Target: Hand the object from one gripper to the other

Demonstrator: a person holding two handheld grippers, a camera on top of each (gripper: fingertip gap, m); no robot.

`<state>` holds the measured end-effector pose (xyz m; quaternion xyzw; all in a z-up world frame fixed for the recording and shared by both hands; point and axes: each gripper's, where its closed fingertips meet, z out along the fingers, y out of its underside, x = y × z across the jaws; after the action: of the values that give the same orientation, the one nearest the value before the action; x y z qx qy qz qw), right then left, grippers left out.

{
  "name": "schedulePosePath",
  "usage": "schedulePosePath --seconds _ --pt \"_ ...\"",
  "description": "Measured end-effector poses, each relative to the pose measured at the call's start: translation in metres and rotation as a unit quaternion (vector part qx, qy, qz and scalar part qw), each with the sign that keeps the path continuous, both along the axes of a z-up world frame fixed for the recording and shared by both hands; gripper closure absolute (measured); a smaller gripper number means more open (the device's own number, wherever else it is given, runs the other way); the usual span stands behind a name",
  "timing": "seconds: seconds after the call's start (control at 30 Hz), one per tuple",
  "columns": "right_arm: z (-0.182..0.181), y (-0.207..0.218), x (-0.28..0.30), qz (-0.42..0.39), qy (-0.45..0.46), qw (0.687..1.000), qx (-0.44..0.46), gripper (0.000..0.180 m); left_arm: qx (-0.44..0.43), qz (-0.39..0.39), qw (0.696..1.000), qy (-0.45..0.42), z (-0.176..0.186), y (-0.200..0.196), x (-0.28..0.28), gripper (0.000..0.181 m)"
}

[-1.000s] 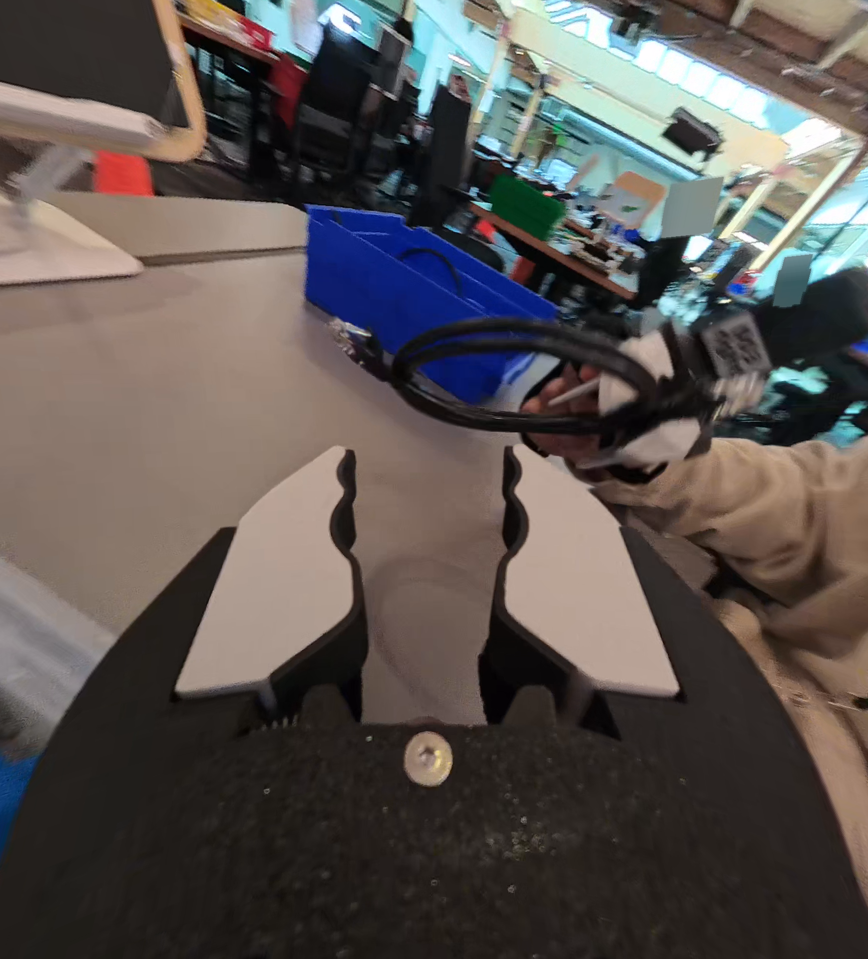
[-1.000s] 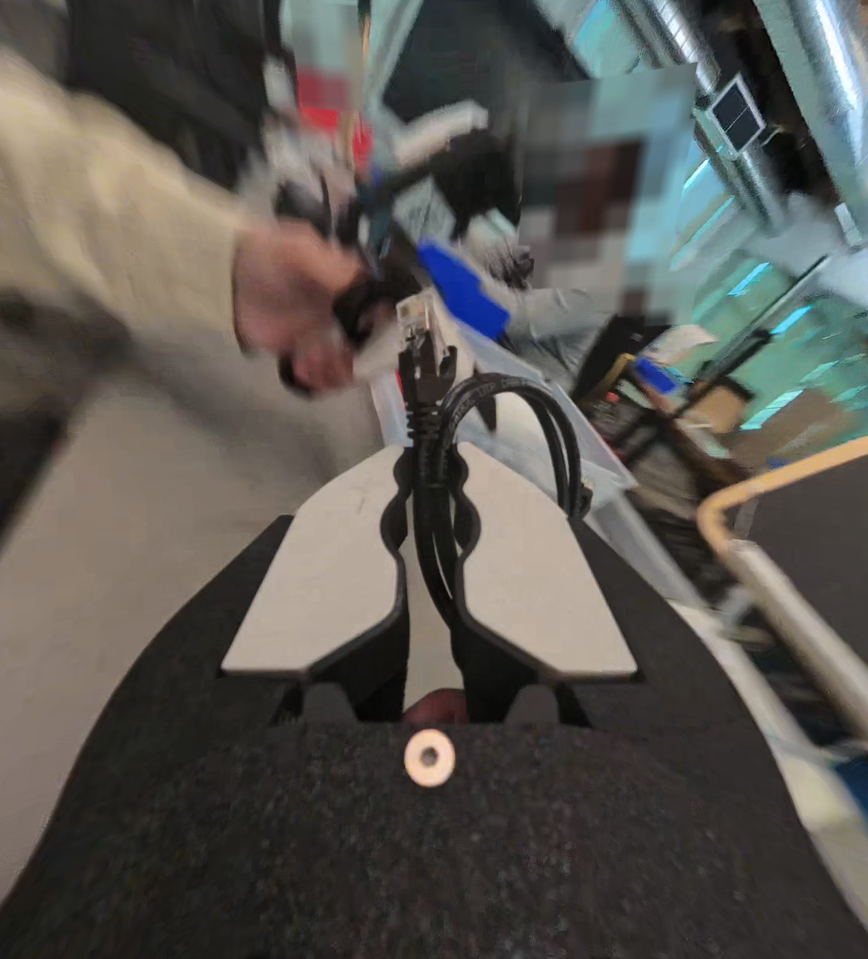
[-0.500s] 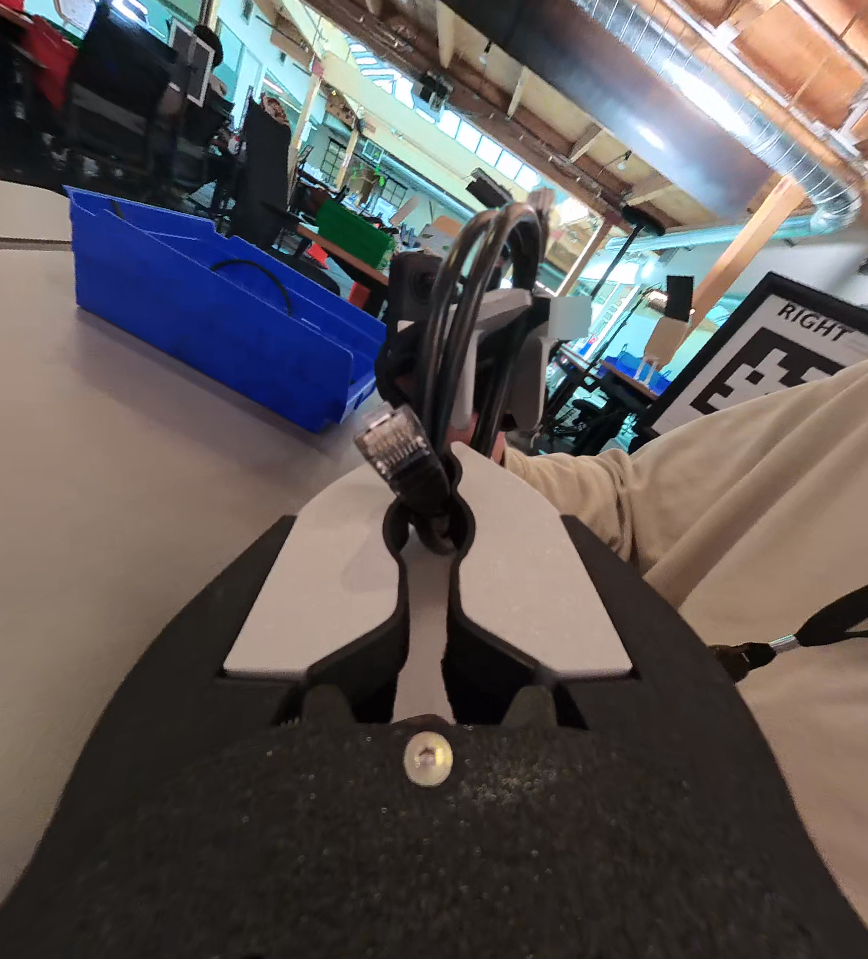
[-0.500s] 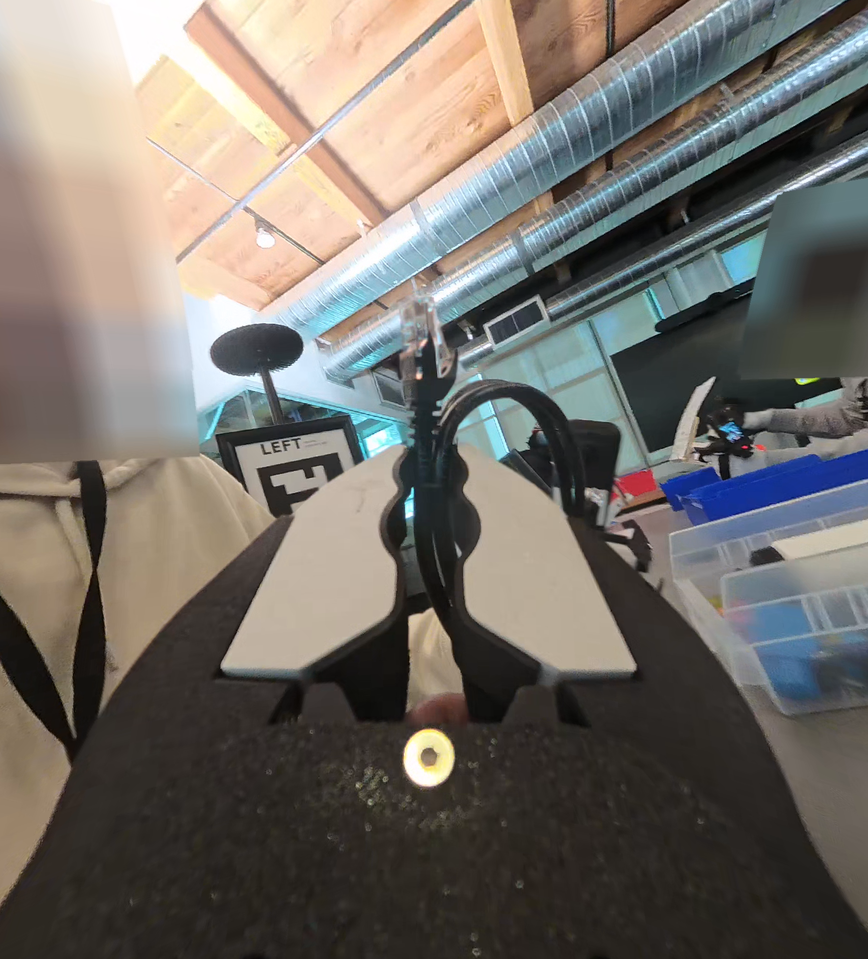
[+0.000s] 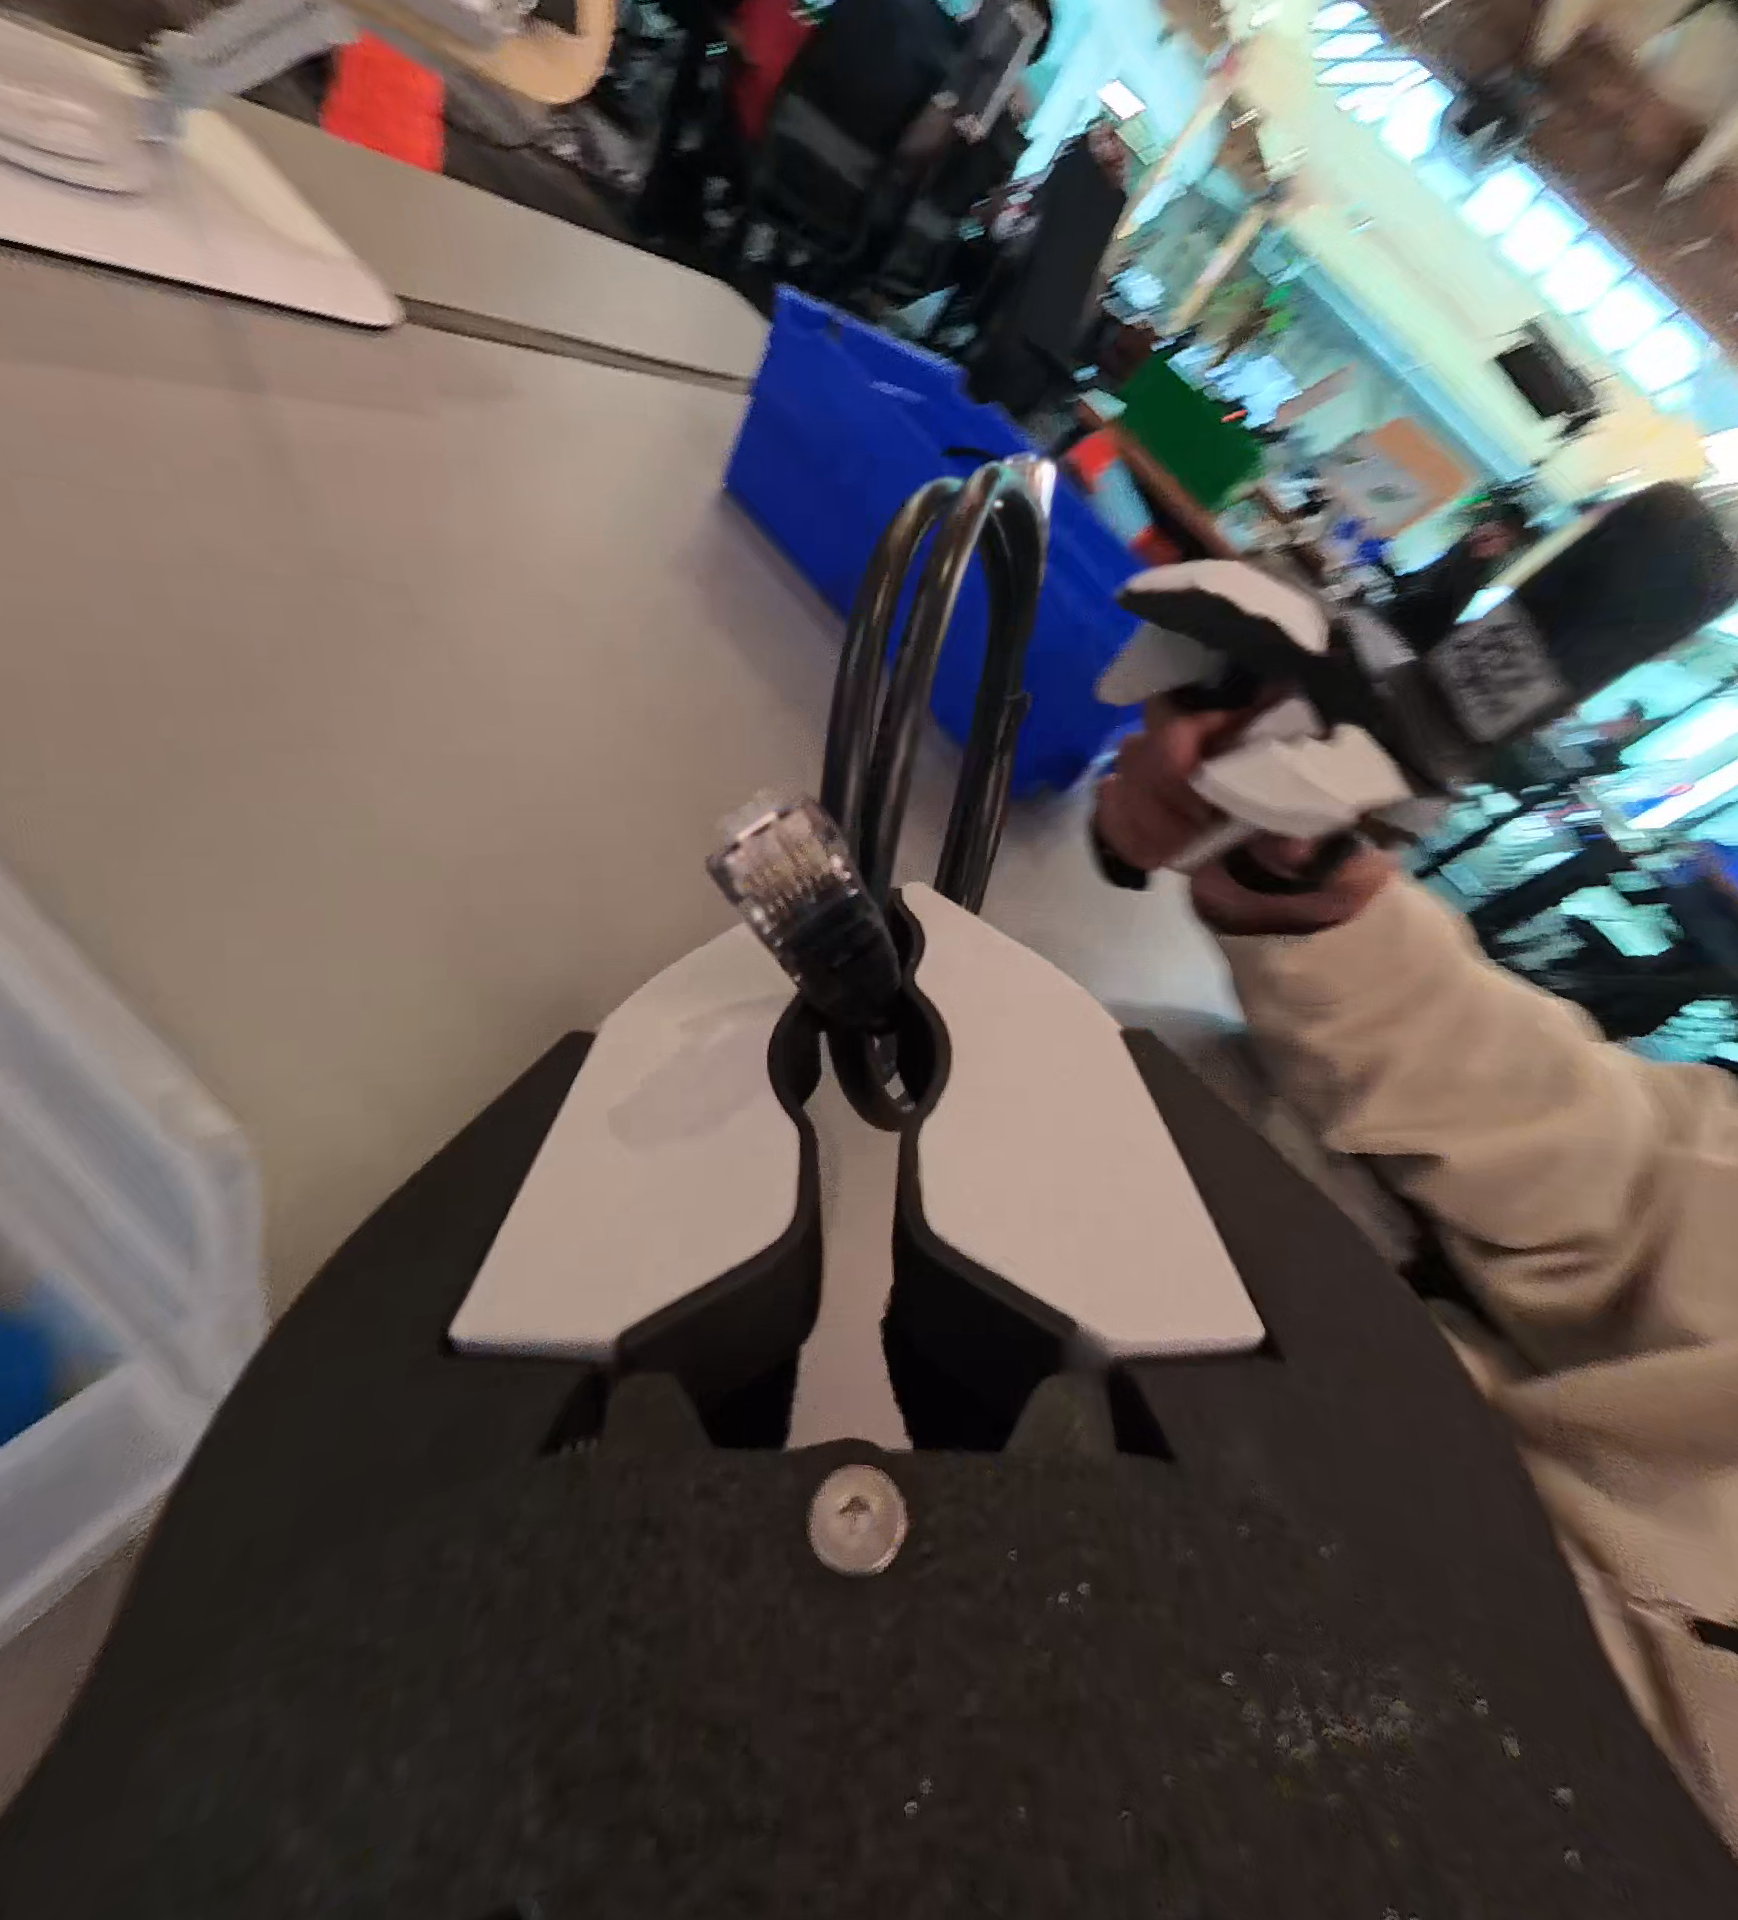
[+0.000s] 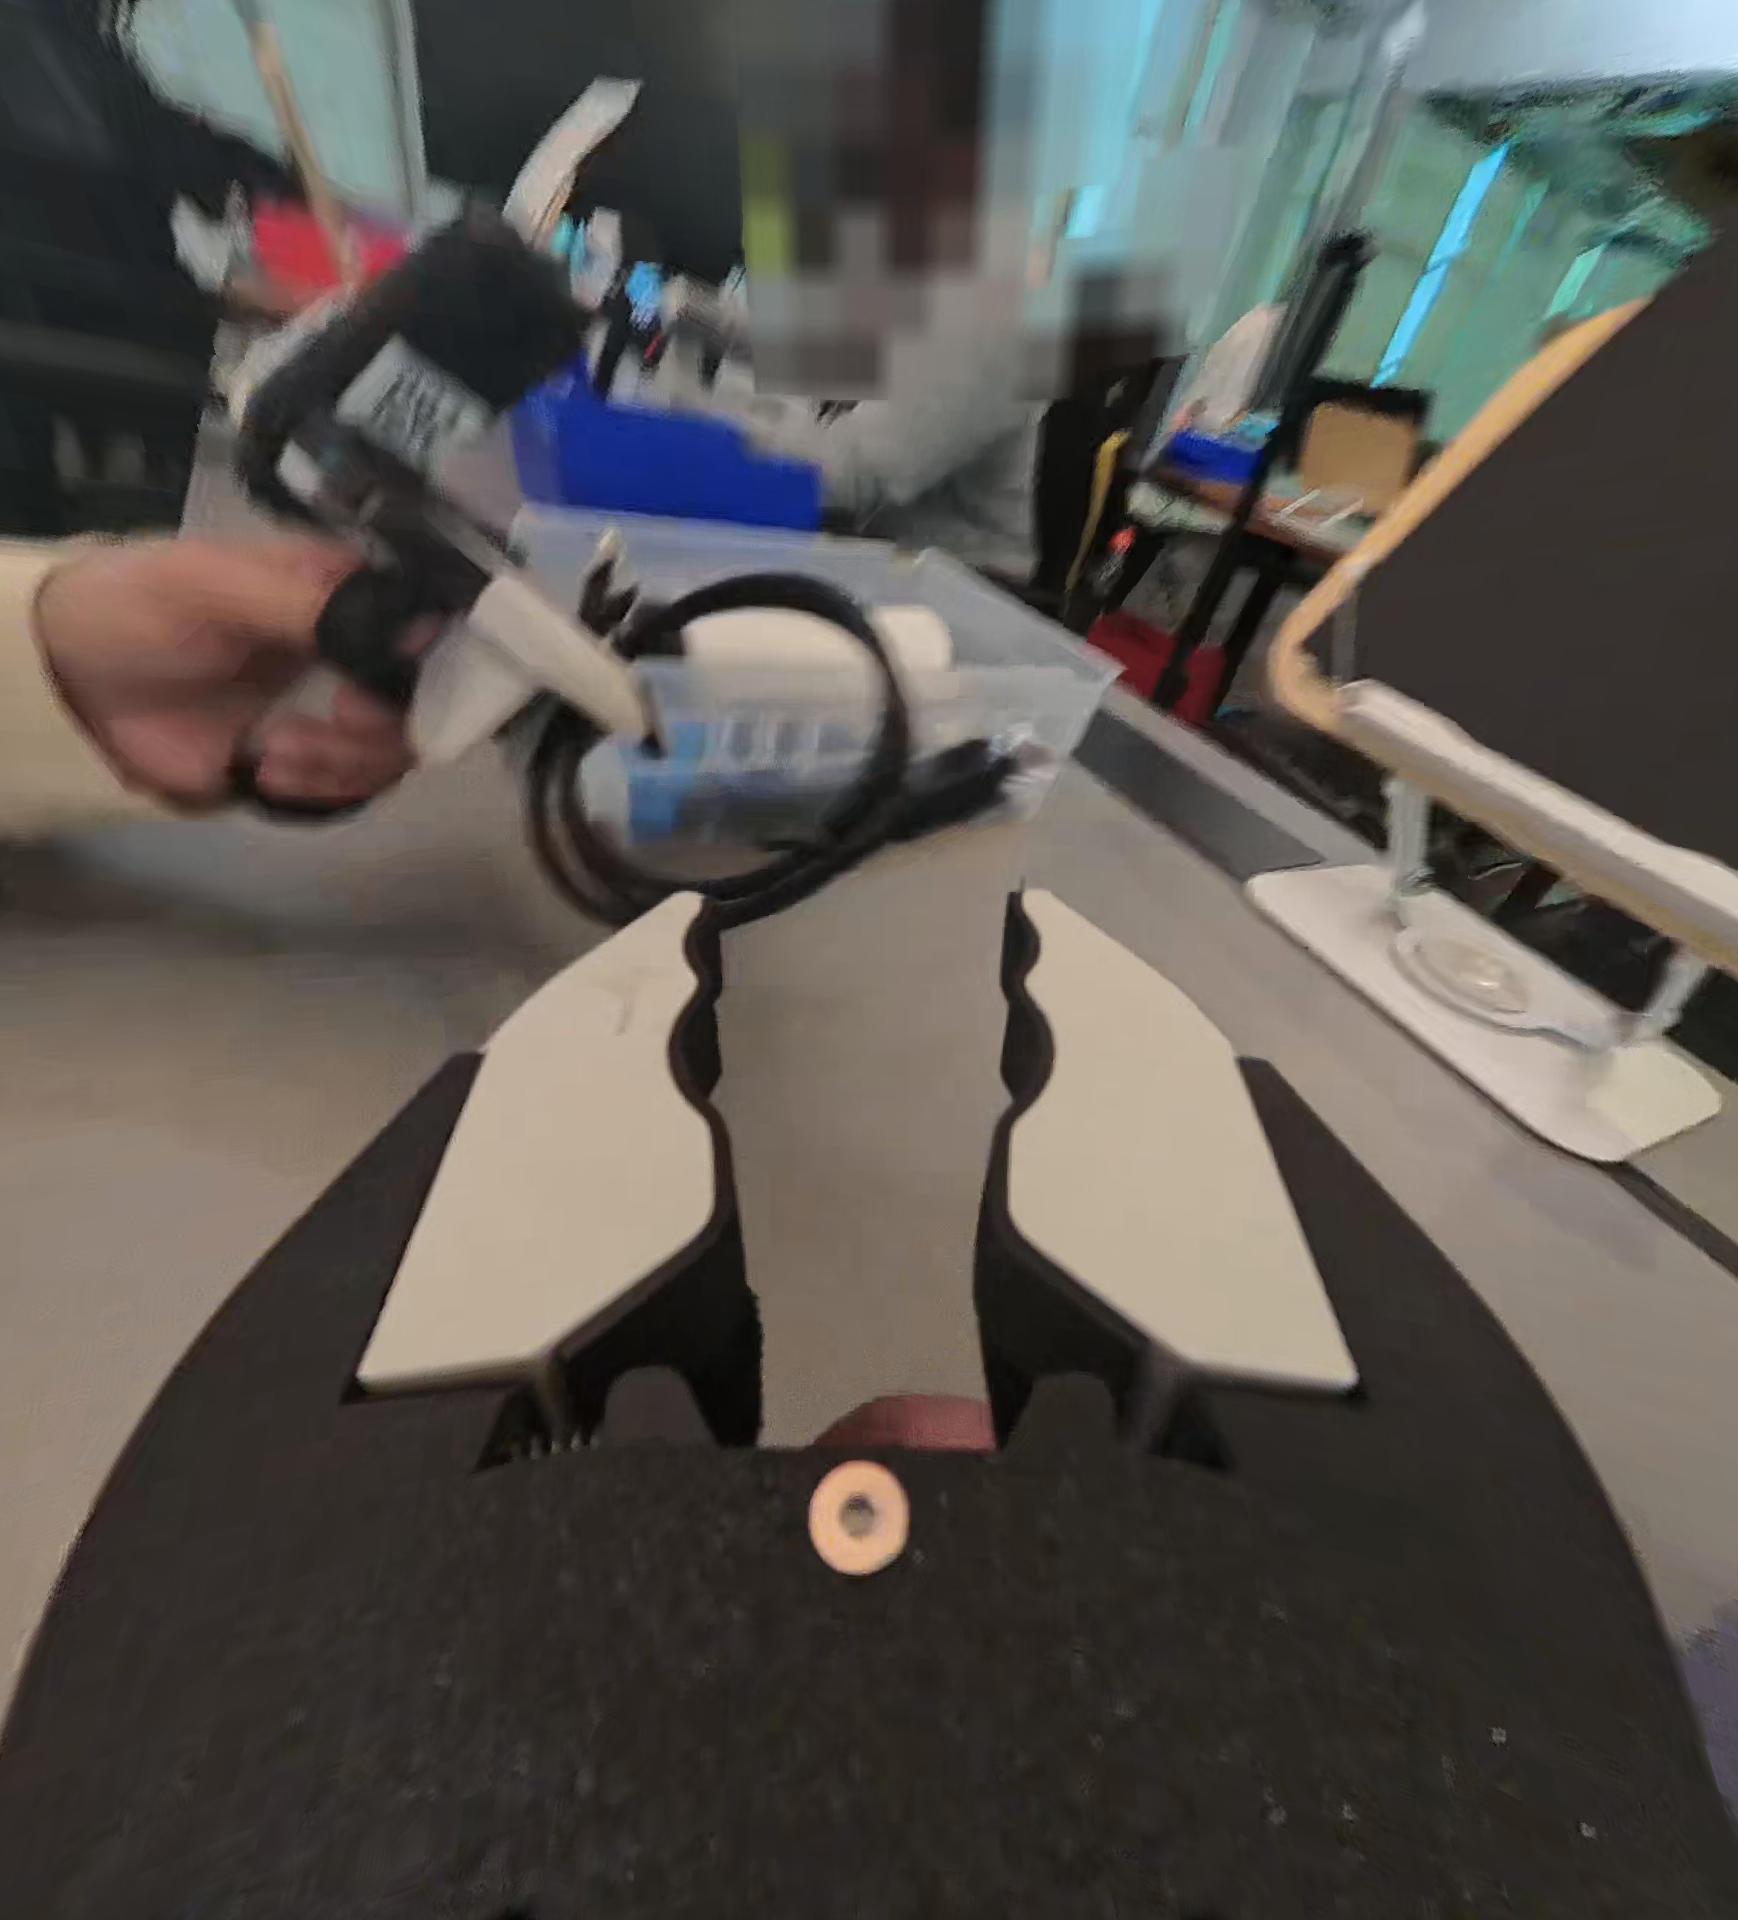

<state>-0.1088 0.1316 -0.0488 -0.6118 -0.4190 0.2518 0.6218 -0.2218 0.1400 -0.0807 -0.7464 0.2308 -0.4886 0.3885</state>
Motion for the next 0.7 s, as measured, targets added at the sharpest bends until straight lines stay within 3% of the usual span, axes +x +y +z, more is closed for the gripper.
schedulePosePath --seconds 0.07,0.2,0.37,0.47,0.53,0.7 --pt "-0.028 -0.011 -0.023 0.025 -0.082 0.996 -0.028 0.111 0.014 0.034 0.998 0.048 -0.008 0.007 -0.006 0.172" --pt "-0.076 -0.026 -0.067 0.019 -0.235 0.972 0.013 0.109 0.006 0.063 0.995 0.079 -0.016 0.009 -0.005 0.172" --pt "-0.087 -0.029 -0.102 -0.005 -0.273 0.960 0.059 0.112 -0.017 0.075 0.992 0.100 -0.027 0.005 0.003 0.172" --pt "-0.090 -0.020 -0.104 -0.035 -0.332 0.934 0.124 0.126 -0.016 0.063 0.993 0.097 -0.027 0.000 0.012 0.172" --pt "-0.091 -0.012 -0.098 -0.067 -0.373 0.910 0.168 0.159 -0.015 0.060 0.993 0.104 -0.028 -0.003 0.015 0.172" --pt "-0.092 -0.010 -0.090 -0.075 -0.410 0.889 0.189 0.164 -0.006 0.052 0.992 0.111 -0.031 -0.004 0.020 0.171"
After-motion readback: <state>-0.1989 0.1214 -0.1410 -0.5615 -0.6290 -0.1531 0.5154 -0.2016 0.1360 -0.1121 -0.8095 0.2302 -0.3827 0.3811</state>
